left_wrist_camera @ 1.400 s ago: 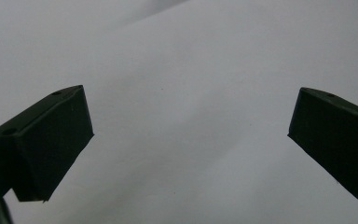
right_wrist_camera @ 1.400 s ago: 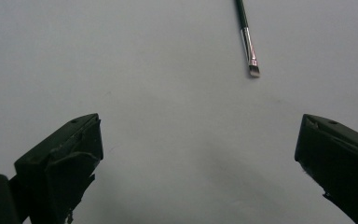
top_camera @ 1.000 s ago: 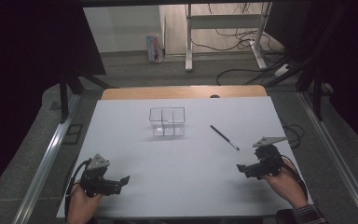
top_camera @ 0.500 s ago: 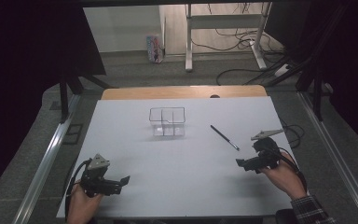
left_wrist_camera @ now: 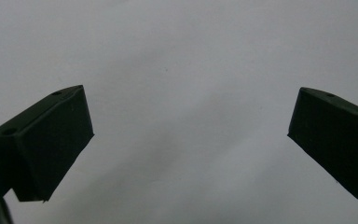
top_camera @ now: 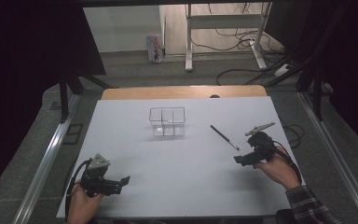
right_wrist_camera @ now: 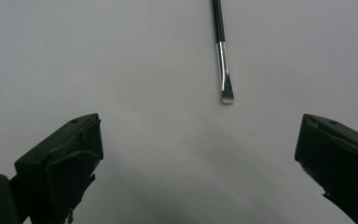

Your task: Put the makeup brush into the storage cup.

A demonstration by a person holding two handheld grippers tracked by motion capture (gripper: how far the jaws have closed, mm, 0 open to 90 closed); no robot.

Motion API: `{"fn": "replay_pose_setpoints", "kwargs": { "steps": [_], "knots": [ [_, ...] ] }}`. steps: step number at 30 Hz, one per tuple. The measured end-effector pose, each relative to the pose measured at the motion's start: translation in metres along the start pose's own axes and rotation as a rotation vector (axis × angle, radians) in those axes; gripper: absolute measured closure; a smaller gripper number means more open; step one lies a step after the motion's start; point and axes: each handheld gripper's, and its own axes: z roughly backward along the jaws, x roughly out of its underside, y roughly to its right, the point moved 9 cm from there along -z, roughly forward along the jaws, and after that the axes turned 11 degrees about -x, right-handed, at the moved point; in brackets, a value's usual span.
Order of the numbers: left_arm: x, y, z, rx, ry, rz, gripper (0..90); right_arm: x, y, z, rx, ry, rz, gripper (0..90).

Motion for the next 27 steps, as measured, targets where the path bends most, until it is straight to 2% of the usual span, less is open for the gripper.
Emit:
{"fn": "replay_pose_setpoints", "kwargs": {
  "steps": [13,20,27],
  "knots": [
    [0.0,0.001,-0.001,-0.001,0.0,-0.007,0.0,-0.01,0.015,-0.011,0.008,-0.041,-0.037,0.0],
    [0.0,0.001,-0.001,0.0,0.0,-0.009,0.0,-0.017,0.018,-0.013,0.005,-0.062,-0.051,4.3],
    [-0.001,0.002,0.0,-0.003,0.006,-0.019,0.1,-0.025,0.019,-0.017,0.015,-0.08,-0.034,9.0]
  ]
}}
